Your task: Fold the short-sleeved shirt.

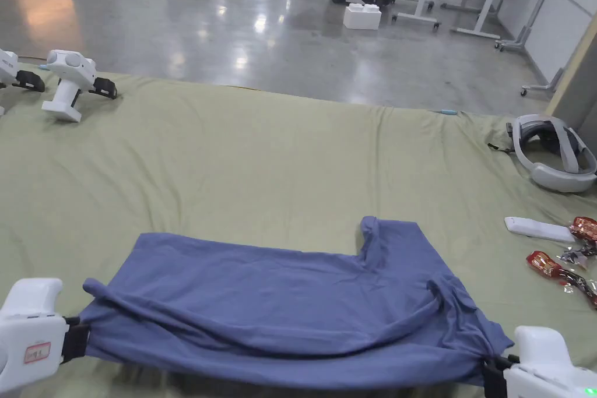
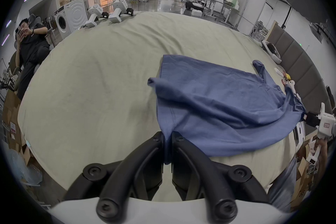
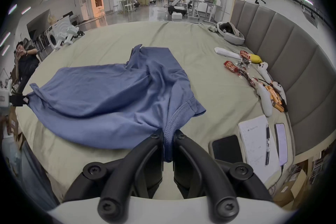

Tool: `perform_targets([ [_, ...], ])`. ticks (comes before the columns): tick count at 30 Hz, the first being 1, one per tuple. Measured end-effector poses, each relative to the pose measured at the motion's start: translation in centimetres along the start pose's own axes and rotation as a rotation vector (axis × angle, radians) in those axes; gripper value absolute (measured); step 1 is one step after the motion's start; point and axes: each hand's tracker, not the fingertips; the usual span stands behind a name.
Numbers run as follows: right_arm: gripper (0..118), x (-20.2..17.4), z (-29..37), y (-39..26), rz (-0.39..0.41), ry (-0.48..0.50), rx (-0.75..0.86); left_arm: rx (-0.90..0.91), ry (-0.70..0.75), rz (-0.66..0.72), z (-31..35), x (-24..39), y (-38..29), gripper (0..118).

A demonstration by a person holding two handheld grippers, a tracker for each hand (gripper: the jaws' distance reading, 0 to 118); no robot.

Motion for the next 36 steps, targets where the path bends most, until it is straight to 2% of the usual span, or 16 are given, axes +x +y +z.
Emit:
perform_targets([
  [5,11,-0.8,1.7,-4.7,0.029,-0.024,-0.075,-0.046,0.02,0.015,1.3,-1.1,-4.4,9],
  [10,11,-1.8,0.3,-9.1,0.081,-0.052,-0.178,-0.098,0.017,0.072,0.2,-1.8,-7.9,9],
  [17,11,-2.2,-1.8,-10.1,0.061,-0.065,-0.192,-0.125,0.058,0.034,-1.3,-1.1,-8.2,10],
  [19,16,-2.4,-1.5,-9.7,0.064,-0.073,-0.181,-0.124,0.058,0.032,-0.8,-0.9,-7.9,10],
  [21,31,-2.7,-0.8,-9.0,0.079,-0.11,-0.171,-0.112,0.053,0.035,-0.4,-0.9,-7.6,12],
  [22,37,-2.9,-0.2,-8.5,0.083,-0.126,-0.152,-0.102,0.055,0.035,-0.2,-0.9,-7.4,15],
  [23,53,-2.8,0.3,-7.9,0.076,-0.131,-0.116,-0.088,0.059,0.033,0.1,-0.7,-7.1,19],
  [24,57,-2.9,1.0,-7.2,0.061,-0.128,-0.073,-0.058,0.07,0.025,0.5,-0.3,-6.6,22],
  [27,60,-3.6,2.7,-4.7,0.04,-0.12,0.054,0.039,0.066,-0.005,1.5,0.8,-5.1,39],
  [30,60,-5.2,3.8,-2.4,0.068,-0.123,0.22,0.139,0.016,-0.03,2.5,2.4,-3.2,46],
  [32,60,-6.3,4.4,-1.0,0.073,-0.108,0.306,0.19,0.014,-0.062,3.1,3.9,-1.9,66],
  [36,60,-9.0,5.6,1.4,0.051,-0.061,0.496,0.346,0.069,-0.126,4.6,7.2,-0.2,66],
])
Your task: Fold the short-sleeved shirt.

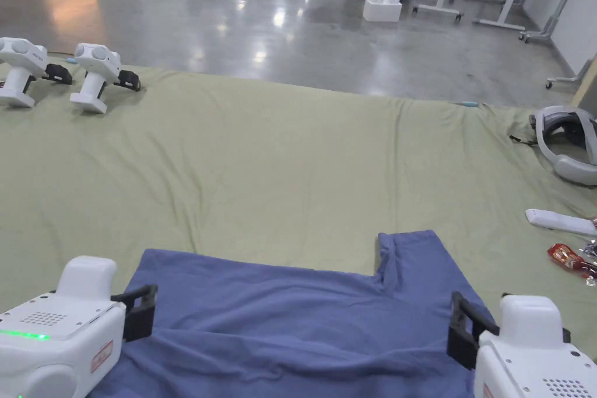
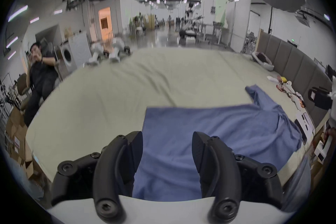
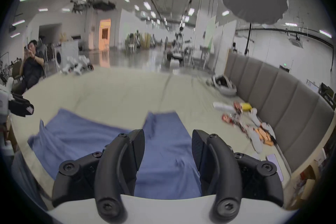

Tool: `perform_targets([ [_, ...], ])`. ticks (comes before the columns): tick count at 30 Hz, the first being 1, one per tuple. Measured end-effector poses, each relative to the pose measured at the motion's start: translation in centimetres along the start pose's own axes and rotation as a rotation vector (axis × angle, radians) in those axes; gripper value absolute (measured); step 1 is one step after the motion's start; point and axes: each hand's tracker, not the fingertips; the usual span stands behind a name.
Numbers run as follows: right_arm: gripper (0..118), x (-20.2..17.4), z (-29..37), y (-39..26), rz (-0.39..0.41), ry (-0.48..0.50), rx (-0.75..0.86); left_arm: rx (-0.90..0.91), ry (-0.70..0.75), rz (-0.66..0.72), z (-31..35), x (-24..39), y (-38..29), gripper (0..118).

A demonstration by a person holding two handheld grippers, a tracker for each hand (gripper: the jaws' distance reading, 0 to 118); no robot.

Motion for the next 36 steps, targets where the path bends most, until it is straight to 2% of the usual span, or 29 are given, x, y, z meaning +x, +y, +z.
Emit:
perform_targets([
  [4,58,-2.6,0.1,1.5,-0.022,-0.02,0.157,0.183,0.006,0.026,1.3,1.8,1.2,60],
  [6,53,-3.5,0.3,2.1,-0.058,-0.034,0.211,0.267,0.04,0.039,1.8,2.3,1.4,30],
  [7,46,-3.9,0.4,2.4,-0.083,-0.036,0.244,0.301,0.074,0.048,2.1,2.7,1.5,23],
  [9,19,-4.4,0.6,2.9,-0.12,-0.046,0.284,0.361,0.076,0.073,2.8,3.0,1.7,18],
  [11,12,-4.8,0.7,3.3,-0.144,-0.041,0.32,0.405,0.052,0.091,3.5,3.1,1.8,5],
  [12,10,-4.9,0.8,3.6,-0.136,-0.004,0.322,0.433,0.079,0.085,3.8,3.3,1.7,4],
  [13,10,-5.2,0.9,3.8,-0.12,-0.01,0.319,0.45,0.072,0.077,4.1,3.3,1.6,2],
  [19,10,-6.2,0.9,4.0,-0.071,-0.005,0.337,0.405,0.065,0.065,1.5,1.5,1.1,1],
  [28,10,-5.5,-2.0,2.6,-0.078,-0.004,0.222,-0.011,-0.055,0.153,-10.3,-5.1,1.3,1],
  [33,10,-4.8,-3.9,1.6,-0.059,-0.016,0.144,-0.277,-0.053,0.218,-17.8,-7.8,2.9,2],
  [34,10,-4.6,-4.3,1.3,-0.06,-0.024,0.13,-0.314,-0.058,0.216,-18.4,-7.5,3.4,3],
  [35,10,-4.4,-4.5,1.0,-0.061,-0.027,0.112,-0.334,-0.059,0.219,-19.4,-7.8,3.6,15],
  [36,10,-4.1,-4.8,0.6,-0.064,-0.032,0.094,-0.386,-0.057,0.228,-20.6,-8.2,3.8,33],
])
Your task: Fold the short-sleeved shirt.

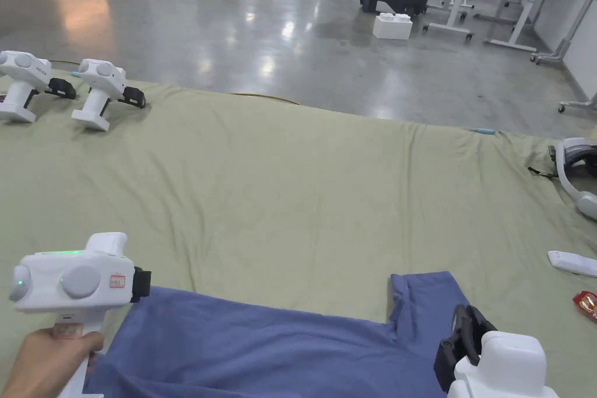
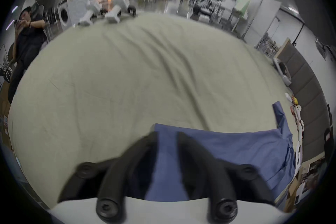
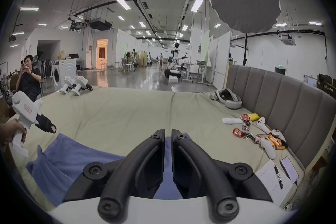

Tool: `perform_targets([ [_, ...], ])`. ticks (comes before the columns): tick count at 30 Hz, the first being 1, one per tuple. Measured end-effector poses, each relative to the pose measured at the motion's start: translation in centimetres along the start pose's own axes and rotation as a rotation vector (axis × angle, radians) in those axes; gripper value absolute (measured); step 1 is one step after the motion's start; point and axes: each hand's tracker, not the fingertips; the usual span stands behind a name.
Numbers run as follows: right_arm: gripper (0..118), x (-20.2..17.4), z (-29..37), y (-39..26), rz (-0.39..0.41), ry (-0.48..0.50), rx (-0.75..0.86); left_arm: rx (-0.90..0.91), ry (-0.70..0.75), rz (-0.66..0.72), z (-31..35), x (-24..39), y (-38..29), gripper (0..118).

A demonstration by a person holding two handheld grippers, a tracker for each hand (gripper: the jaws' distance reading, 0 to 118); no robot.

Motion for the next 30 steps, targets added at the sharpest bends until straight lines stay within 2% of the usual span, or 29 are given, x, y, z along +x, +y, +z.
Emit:
perform_targets([
  [1,10,0.3,-0.2,-0.4,-0.005,-0.007,-0.016,-0.026,-0.005,0.005,-0.5,-0.1,0.5,49],
  [2,10,0.6,-0.4,-0.7,-0.008,-0.012,-0.031,-0.04,-0.011,0.006,-0.7,0.1,0.7,57],
  [5,10,1.4,-0.7,-1.6,-0.013,-0.032,-0.069,-0.1,0.002,-0.016,-2.4,0.5,1.5,63],
  [8,10,2.2,-1.1,-2.5,-0.021,-0.052,-0.107,-0.189,0.039,-0.051,-3.6,1.2,1.5,63],
  [10,10,2.8,-1.4,-2.9,-0.029,-0.06,-0.13,-0.183,0.067,-0.105,-3.7,2.7,1.2,62],
  [11,10,3.1,-1.5,-3.1,-0.032,-0.065,-0.137,-0.166,0.091,-0.138,-3.4,3.5,1.1,57],
  [13,10,3.7,-2.1,-3.4,-0.035,-0.08,-0.16,-0.142,0.096,-0.218,-3.4,4.4,0.7,29],
  [15,10,4.4,-3.2,-3.6,-0.036,-0.096,-0.204,-0.14,0.109,-0.25,-3.8,4.9,0.6,12],
  [18,10,5.9,-6.1,-3.7,-0.028,-0.106,-0.294,-0.123,0.141,-0.32,-3.9,5.3,0.2,9],
  [21,12,7.8,-10.6,-3.5,-0.018,-0.095,-0.446,-0.084,0.12,-0.271,-2.9,4.8,-0.1,7],
  [22,17,8.5,-12.2,-3.5,-0.023,-0.082,-0.498,-0.065,0.11,-0.242,-2.5,4.4,-0.1,7],
  [26,67,10.7,-18.1,-4.0,-0.04,-0.011,-0.716,-0.025,0.078,-0.206,-0.6,3.6,-0.6,7],
  [30,68,11.9,-22.1,-4.8,-0.035,-0.026,-0.802,0.022,0.068,-0.185,1.8,3.7,-1.5,7],
])
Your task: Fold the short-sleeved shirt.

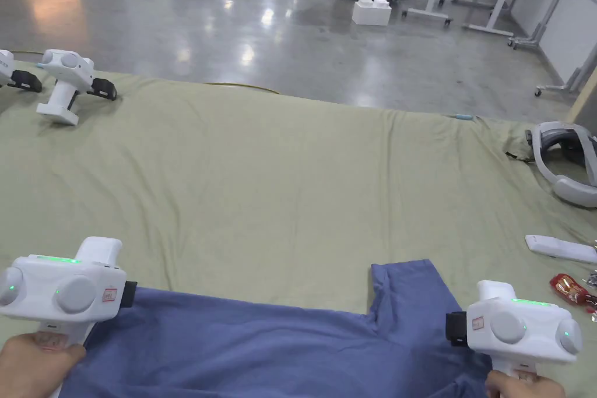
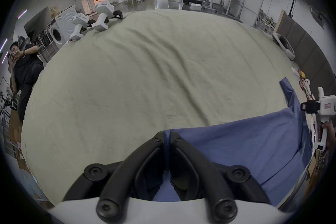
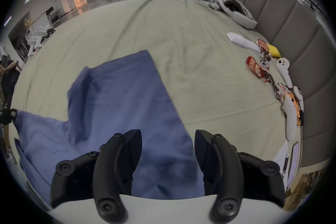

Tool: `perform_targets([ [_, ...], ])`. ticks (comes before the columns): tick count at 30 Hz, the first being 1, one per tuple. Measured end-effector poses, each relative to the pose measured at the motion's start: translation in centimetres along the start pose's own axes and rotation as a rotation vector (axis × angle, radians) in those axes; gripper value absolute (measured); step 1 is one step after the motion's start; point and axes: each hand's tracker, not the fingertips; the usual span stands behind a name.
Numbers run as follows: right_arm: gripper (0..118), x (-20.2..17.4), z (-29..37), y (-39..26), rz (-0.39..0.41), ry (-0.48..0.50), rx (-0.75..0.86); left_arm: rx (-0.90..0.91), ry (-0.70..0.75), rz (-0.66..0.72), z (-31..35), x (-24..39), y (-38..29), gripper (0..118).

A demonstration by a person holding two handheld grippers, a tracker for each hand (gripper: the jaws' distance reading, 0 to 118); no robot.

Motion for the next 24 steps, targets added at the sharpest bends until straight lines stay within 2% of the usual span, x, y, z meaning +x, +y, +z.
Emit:
perform_targets([
  [4,67,0.5,-2.5,1.4,-0.003,0.05,-0.108,0.017,0.007,0.016,1.4,0.1,-0.4,7],
  [6,65,0.5,-2.8,1.5,-0.009,0.04,-0.098,0.02,0.007,0.023,1.7,0.2,-0.5,7],
  [7,59,0.6,-2.5,1.6,-0.017,0.041,-0.085,0.021,0.009,0.026,1.8,0.3,-0.5,7],
  [9,18,0.1,-1.9,1.5,-0.009,0.037,-0.071,0.024,0.01,0.029,2.1,0.6,-0.6,7],
  [10,8,-0.1,-1.7,1.5,0.015,0.055,-0.057,0.023,0.013,0.026,2.1,0.7,-0.7,7],
  [14,5,-0.4,-0.6,0.7,0.024,0.061,-0.03,0.02,0.021,0.01,2.3,0.8,-0.8,7],
  [21,4,1.6,6.5,-1.0,0.008,0.121,0.148,0.057,0.007,0.029,3.7,0.1,-1.7,7],
  [24,4,2.0,9.8,-2.3,0.031,0.121,0.218,0.102,-0.009,0.05,5.5,-0.4,-2.2,7],
])
